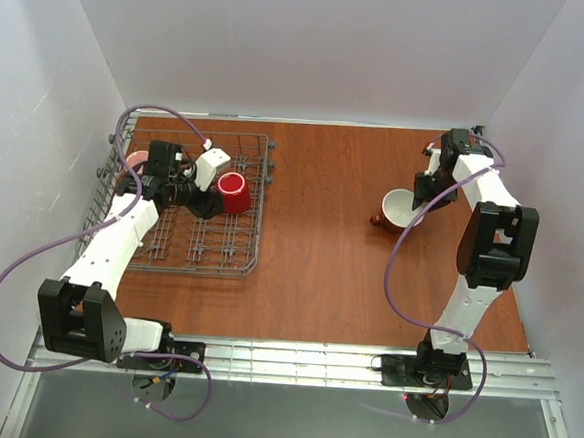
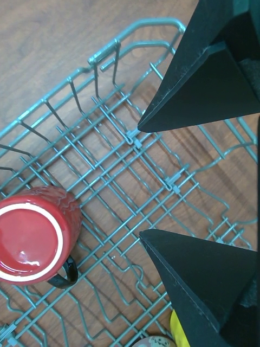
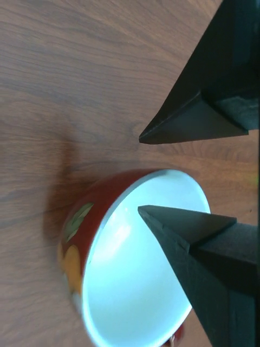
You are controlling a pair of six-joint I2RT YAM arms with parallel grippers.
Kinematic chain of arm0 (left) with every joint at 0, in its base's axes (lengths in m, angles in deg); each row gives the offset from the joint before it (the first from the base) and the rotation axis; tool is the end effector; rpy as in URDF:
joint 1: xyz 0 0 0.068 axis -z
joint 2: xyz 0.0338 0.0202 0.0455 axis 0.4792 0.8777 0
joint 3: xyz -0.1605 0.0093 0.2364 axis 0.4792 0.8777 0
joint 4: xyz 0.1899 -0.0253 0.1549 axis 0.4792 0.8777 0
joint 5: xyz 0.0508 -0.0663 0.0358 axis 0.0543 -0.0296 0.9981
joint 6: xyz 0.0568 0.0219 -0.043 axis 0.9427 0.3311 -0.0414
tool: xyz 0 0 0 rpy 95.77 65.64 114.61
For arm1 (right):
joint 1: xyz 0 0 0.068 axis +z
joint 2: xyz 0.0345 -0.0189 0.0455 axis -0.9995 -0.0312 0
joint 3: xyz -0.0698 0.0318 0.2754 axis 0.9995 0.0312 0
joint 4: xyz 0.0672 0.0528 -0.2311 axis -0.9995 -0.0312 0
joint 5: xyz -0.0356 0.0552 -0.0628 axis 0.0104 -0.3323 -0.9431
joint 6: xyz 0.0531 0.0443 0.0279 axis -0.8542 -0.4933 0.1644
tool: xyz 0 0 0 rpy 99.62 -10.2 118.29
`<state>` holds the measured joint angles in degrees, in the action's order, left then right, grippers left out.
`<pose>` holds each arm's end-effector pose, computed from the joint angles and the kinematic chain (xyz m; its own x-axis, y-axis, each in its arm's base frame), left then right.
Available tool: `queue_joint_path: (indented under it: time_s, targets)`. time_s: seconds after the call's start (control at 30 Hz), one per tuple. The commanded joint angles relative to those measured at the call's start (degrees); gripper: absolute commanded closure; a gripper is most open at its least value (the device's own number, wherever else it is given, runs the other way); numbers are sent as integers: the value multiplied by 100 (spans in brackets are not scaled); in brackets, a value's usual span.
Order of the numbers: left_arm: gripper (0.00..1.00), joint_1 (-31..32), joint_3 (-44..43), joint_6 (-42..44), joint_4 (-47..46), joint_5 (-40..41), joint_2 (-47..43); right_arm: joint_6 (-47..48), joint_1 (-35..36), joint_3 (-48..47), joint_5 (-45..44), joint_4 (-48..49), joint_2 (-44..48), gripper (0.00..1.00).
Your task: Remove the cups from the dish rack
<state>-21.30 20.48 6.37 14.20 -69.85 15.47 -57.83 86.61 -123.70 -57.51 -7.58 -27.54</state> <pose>0.2518 -0.0558 0.2941 -0.5474 0.5094 -0.6640 0.6732 0.7393 0.0122 0.3945 -0.0078 0.2180 -0.9484 -0.0570 -0.3118 -0.0669 0.9975 0.0212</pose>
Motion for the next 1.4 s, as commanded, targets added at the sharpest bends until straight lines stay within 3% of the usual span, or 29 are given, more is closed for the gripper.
queue_joint_path:
  time_s: [0.0, 0.13, 0.33, 0.4, 0.53, 0.93, 1.13, 1.37]
  targets:
    - [31, -30, -255, 522, 183, 178, 81, 4, -41, -330, 330, -6, 171, 53]
    - [30, -301, -316, 1164, -220, 547, 484, 12, -41, -409, 426, 2, 338, 48]
    - [30, -1153, -1027, 2788, -381, -197, 1364, 13, -41, -409, 672, 73, 812, 44]
    - [32, -1269, -1247, 3777, -223, -610, 1751, -23, -41, -313, 778, 169, 1023, 45]
    - [31, -1287, -1214, 4898, -246, -893, 2103, -58, -41, 12, 1032, 494, 1514, 45]
    - [31, -1252, -2258, 5796, 112, -1412, 3535, -128, -41, 672, 1156, 1119, 2359, 45]
    - [35, -1208, -2320, 6262, 525, -1544, 3773, -146, -41, 778, 1174, 1163, 2447, 45]
    - [36, -1024, -2399, 6254, 341, -1606, 4001, -146, -41, 865, 1209, 1224, 2535, 45]
